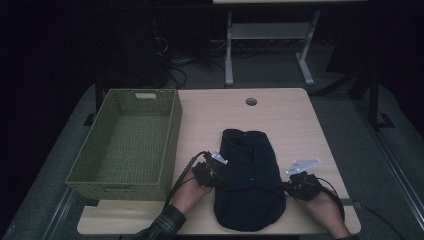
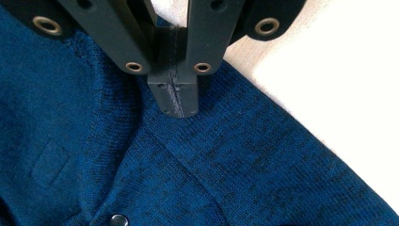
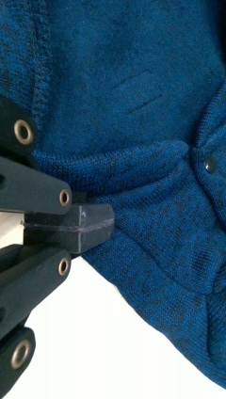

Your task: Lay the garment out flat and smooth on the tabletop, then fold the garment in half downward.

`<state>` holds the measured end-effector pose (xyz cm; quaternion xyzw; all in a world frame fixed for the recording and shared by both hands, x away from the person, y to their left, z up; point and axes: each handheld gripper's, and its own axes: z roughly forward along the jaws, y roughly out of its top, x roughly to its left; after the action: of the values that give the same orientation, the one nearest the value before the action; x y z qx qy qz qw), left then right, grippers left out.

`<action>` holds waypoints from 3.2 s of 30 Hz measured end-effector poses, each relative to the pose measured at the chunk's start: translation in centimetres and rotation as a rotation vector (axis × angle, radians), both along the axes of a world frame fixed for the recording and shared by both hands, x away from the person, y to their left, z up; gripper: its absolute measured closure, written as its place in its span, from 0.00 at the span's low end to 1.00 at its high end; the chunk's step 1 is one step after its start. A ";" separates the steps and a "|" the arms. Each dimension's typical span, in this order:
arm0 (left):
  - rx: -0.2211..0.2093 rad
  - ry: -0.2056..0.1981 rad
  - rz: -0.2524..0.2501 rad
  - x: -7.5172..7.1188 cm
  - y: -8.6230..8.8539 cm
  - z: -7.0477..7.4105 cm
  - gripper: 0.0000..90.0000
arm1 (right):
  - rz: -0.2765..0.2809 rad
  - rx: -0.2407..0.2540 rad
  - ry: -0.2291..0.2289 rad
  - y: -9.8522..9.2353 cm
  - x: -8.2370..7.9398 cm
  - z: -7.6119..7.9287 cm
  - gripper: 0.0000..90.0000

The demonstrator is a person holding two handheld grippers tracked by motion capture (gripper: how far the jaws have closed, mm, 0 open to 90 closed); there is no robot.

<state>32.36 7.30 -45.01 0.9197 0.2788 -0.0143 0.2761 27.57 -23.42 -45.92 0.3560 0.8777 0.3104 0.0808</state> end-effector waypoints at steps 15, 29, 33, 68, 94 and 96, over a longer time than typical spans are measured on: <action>-0.039 -0.036 0.048 2.1 0.7 1.6 0.83 | -0.039 0.080 -0.064 -0.7 2.0 2.4 0.85; -0.007 -0.103 0.094 6.1 1.0 2.6 0.56 | -0.059 0.118 -0.078 -0.2 7.6 3.4 0.72; -0.016 -0.119 0.100 7.1 0.9 2.9 0.55 | -0.061 0.123 -0.073 -0.1 8.9 3.7 0.72; 0.007 -0.124 0.176 16.9 -1.1 1.0 0.54 | -0.090 0.139 -0.092 0.9 15.2 4.9 0.67; -0.038 -0.106 0.062 17.2 -1.2 -0.6 0.77 | -0.130 0.111 -0.001 1.0 19.1 -0.4 0.69; -0.051 -0.088 0.083 17.1 -1.3 -0.6 0.79 | -0.140 0.126 0.019 0.8 19.2 -0.6 0.69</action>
<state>49.47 5.99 -45.63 0.8997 0.3038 0.0304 0.3119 46.73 -22.63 -46.53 0.4239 0.8300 0.3553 0.0715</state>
